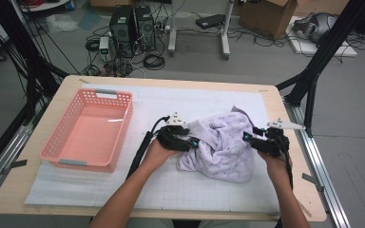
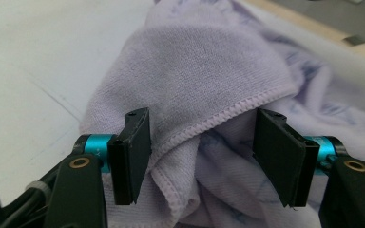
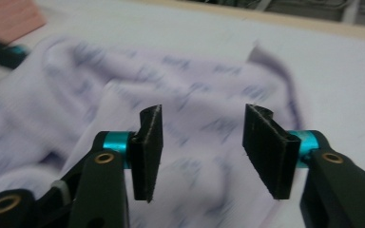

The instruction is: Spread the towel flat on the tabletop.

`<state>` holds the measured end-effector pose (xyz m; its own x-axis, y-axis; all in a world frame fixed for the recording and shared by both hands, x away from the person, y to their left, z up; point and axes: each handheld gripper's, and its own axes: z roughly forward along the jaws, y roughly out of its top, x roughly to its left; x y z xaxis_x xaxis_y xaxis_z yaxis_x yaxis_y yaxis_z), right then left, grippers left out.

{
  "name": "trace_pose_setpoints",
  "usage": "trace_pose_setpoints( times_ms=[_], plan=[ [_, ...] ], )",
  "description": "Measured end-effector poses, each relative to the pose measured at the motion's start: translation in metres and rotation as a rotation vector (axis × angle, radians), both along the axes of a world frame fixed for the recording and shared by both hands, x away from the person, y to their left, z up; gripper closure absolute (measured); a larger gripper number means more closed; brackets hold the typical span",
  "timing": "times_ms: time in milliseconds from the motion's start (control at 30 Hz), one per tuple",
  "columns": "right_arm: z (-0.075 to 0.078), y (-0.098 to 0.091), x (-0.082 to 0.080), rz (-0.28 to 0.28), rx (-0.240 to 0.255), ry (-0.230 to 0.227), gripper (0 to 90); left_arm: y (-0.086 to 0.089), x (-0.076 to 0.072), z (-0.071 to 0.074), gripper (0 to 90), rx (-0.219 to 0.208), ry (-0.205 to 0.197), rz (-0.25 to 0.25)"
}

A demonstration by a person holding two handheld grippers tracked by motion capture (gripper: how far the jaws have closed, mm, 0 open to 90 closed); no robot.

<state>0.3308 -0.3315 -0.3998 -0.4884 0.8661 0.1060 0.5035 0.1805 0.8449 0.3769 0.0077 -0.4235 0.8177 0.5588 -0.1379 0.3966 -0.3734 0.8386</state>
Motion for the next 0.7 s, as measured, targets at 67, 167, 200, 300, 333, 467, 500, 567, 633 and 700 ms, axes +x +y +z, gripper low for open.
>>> trace_pose_setpoints(
  times_ms=[67, 167, 200, 300, 333, 467, 500, 567, 633, 700],
  plan=[
    [-0.009, 0.006, -0.009, 0.044, -0.034, 0.021, 44.3, -0.006, 0.0, -0.005, 49.5, 0.047, -0.009, 0.019],
    [-0.02, 0.012, -0.016, 0.083, -0.046, 0.049, 43.7, -0.002, -0.001, -0.002, 80.6, 0.12, -0.037, 0.064],
    [-0.023, 0.013, -0.017, 0.095, -0.042, 0.058, 43.6, 0.003, -0.001, 0.0, 82.3, 0.111, -0.006, 0.078],
    [-0.026, 0.015, -0.016, 0.127, -0.011, 0.09, 41.7, 0.022, -0.008, 0.006, 83.3, 0.078, 0.022, 0.097],
    [-0.026, 0.017, -0.015, 0.159, 0.006, 0.094, 42.4, 0.028, -0.011, 0.007, 83.4, 0.075, 0.02, 0.101],
    [-0.031, 0.035, -0.011, 0.23, -0.034, 0.116, 42.8, 0.05, -0.027, 0.009, 83.5, 0.075, 0.008, 0.111],
    [-0.032, 0.04, -0.008, 0.231, -0.049, 0.118, 42.7, 0.055, -0.032, 0.01, 83.5, 0.067, 0.006, 0.115],
    [-0.034, 0.048, -0.002, 0.241, -0.065, 0.116, 42.0, 0.06, -0.036, 0.01, 83.5, 0.066, 0.004, 0.114],
    [-0.035, 0.053, 0.002, 0.244, -0.078, 0.115, 41.7, 0.069, -0.042, 0.011, 83.5, 0.043, 0.011, 0.119],
    [-0.032, 0.068, 0.013, 0.272, -0.099, 0.119, 41.3, 0.079, -0.049, 0.011, 83.4, 0.024, 0.021, 0.125]
  ],
)
